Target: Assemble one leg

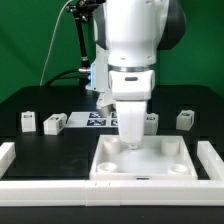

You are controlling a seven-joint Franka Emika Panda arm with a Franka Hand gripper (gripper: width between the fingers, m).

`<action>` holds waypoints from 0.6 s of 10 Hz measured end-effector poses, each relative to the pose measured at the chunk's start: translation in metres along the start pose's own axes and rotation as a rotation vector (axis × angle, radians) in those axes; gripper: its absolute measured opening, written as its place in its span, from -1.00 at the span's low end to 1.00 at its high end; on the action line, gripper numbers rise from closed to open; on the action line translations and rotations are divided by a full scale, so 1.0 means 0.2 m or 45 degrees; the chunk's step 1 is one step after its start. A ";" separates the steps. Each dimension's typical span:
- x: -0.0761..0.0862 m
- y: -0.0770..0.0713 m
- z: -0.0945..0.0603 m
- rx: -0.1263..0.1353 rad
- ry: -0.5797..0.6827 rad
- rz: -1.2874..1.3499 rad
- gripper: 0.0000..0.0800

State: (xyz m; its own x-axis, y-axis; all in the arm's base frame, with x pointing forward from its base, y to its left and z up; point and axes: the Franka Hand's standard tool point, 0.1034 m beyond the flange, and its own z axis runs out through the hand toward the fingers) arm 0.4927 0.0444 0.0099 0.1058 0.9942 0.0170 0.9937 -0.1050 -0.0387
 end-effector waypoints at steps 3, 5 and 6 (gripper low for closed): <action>0.07 0.02 -0.02 0.002 -0.008 -0.070 -0.84; 0.06 0.03 -0.01 0.022 -0.014 -0.123 -0.84; 0.06 0.03 -0.01 0.023 -0.014 -0.118 -0.84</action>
Offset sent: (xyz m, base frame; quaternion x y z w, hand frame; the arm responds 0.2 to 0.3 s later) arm 0.0159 0.0176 0.0014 0.0107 0.0033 -0.0901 0.9959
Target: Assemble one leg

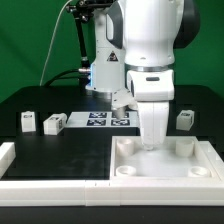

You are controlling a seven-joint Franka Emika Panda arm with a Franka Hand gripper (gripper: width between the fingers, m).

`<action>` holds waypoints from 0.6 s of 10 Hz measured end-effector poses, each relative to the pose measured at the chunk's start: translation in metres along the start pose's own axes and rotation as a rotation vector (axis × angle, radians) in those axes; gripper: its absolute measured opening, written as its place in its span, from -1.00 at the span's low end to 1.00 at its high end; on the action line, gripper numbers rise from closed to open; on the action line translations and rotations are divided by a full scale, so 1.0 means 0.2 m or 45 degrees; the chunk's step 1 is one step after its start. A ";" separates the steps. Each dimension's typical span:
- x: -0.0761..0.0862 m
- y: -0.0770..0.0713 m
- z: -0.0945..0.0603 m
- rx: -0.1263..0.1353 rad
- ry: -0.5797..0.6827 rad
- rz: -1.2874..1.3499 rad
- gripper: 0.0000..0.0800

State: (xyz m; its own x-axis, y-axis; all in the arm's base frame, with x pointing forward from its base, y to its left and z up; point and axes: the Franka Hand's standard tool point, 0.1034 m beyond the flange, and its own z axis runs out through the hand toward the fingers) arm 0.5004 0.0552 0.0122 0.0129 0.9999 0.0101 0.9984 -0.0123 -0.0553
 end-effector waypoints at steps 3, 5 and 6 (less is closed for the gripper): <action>0.00 0.00 0.00 0.001 0.000 0.003 -0.69; 0.00 0.00 0.00 0.001 0.000 0.004 -0.24; 0.00 0.00 0.00 0.001 0.000 0.004 0.20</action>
Offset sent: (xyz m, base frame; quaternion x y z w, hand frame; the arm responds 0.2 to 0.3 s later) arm 0.0000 0.0000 0.0000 0.0000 0.0000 0.0000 1.0000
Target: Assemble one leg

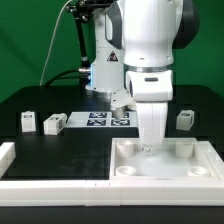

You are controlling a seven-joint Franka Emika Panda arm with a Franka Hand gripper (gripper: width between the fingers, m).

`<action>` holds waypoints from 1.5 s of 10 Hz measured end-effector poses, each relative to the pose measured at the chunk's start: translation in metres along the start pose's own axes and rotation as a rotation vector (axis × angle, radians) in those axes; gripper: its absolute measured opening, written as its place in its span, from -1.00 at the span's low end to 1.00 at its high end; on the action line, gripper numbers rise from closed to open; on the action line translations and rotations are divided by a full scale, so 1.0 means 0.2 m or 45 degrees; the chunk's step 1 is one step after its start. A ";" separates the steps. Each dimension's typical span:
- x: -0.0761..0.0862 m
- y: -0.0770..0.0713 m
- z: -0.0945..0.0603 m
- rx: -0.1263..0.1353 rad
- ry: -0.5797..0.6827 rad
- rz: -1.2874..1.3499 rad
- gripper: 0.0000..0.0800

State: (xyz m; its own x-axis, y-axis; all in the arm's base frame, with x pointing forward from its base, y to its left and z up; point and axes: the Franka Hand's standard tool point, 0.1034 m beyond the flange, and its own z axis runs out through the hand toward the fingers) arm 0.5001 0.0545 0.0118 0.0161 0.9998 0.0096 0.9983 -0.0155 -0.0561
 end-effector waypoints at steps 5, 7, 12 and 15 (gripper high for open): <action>0.00 0.00 0.00 0.000 0.000 0.001 0.62; 0.00 0.00 0.00 0.000 0.000 0.001 0.62; 0.02 -0.12 -0.21 -0.037 -0.026 0.138 0.62; 0.02 -0.14 -0.22 -0.037 -0.026 0.176 0.62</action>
Offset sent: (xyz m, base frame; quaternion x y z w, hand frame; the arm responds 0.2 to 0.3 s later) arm 0.0000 0.0000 0.0000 0.0000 0.0000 0.0000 1.0000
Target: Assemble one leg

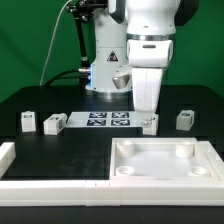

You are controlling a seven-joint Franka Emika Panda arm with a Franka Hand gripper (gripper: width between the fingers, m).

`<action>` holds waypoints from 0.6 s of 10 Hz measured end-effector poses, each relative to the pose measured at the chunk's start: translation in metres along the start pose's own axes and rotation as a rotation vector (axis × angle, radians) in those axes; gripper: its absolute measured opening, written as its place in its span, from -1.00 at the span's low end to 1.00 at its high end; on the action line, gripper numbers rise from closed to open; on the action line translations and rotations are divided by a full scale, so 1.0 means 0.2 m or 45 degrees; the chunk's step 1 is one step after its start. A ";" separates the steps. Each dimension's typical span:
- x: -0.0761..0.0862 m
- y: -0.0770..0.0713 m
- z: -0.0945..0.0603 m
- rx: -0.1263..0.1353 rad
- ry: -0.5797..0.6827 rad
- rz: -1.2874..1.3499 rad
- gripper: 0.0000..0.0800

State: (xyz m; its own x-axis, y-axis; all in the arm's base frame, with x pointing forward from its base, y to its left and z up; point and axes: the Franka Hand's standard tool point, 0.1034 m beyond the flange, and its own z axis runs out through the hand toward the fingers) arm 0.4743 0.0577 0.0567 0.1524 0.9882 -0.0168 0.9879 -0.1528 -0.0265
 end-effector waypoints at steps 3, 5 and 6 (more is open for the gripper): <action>0.00 0.00 0.00 0.003 0.003 0.268 0.62; 0.01 0.00 0.00 0.004 0.004 0.454 0.62; 0.00 -0.01 0.00 0.004 0.005 0.516 0.62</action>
Offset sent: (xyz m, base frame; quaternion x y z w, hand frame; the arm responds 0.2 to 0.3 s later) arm 0.0000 0.0000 0.0000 0.0000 0.0000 0.1593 0.9872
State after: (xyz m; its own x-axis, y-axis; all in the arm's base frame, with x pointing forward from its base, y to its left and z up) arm 0.4733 0.0588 0.0560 0.5296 0.8479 -0.0224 0.8477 -0.5300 -0.0215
